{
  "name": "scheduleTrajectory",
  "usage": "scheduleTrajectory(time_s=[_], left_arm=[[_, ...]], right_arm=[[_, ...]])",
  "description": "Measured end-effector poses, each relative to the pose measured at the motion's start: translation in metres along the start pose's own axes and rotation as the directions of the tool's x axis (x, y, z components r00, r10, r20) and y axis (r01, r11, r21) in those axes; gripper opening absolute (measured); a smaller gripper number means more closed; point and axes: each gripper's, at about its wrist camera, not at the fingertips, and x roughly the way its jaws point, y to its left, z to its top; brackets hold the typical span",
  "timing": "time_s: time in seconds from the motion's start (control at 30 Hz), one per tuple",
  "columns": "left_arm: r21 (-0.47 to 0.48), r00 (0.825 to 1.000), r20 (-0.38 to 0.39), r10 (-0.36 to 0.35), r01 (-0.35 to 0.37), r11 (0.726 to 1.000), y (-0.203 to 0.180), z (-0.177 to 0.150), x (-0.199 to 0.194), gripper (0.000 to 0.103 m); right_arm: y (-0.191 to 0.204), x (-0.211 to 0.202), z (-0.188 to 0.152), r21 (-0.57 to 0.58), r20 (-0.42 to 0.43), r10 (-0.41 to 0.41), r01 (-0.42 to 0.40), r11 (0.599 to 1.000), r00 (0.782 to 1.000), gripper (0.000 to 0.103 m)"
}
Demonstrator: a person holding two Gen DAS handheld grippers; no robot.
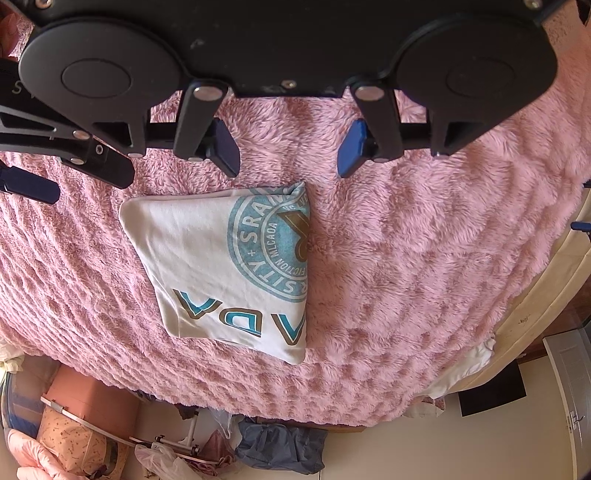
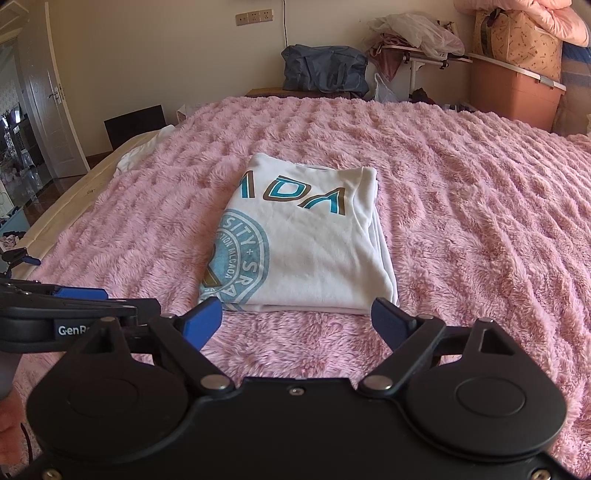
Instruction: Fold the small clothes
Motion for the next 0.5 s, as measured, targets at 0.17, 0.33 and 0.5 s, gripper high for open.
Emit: scheduleTrajectory(time_s=[0.17, 0.33, 0.5], left_arm=[[0.006, 1.0, -0.013, -0.004, 0.004, 1.0, -0.002, 0.001, 0.004, 0.062], [0.013, 1.0, -0.017, -0.005, 0.005, 1.0, -0.003, 0.002, 0.008, 0.062], [0.007, 1.0, -0.024, 0.0, 0.0, 1.0, -0.002, 0.003, 0.011, 0.062]], right_arm=[[-0.001, 0.004, 0.0, 0.017, -0.008, 0.01, -0.01, 1.0, 1.0, 0.089], [-0.002, 0.006, 0.0, 0.017, -0.015, 0.005, -0.004, 1.0, 1.0, 0.089], [-0.002, 0.01, 0.001, 0.022, -0.024, -0.001, 0.002, 1.0, 1.0, 0.089]])
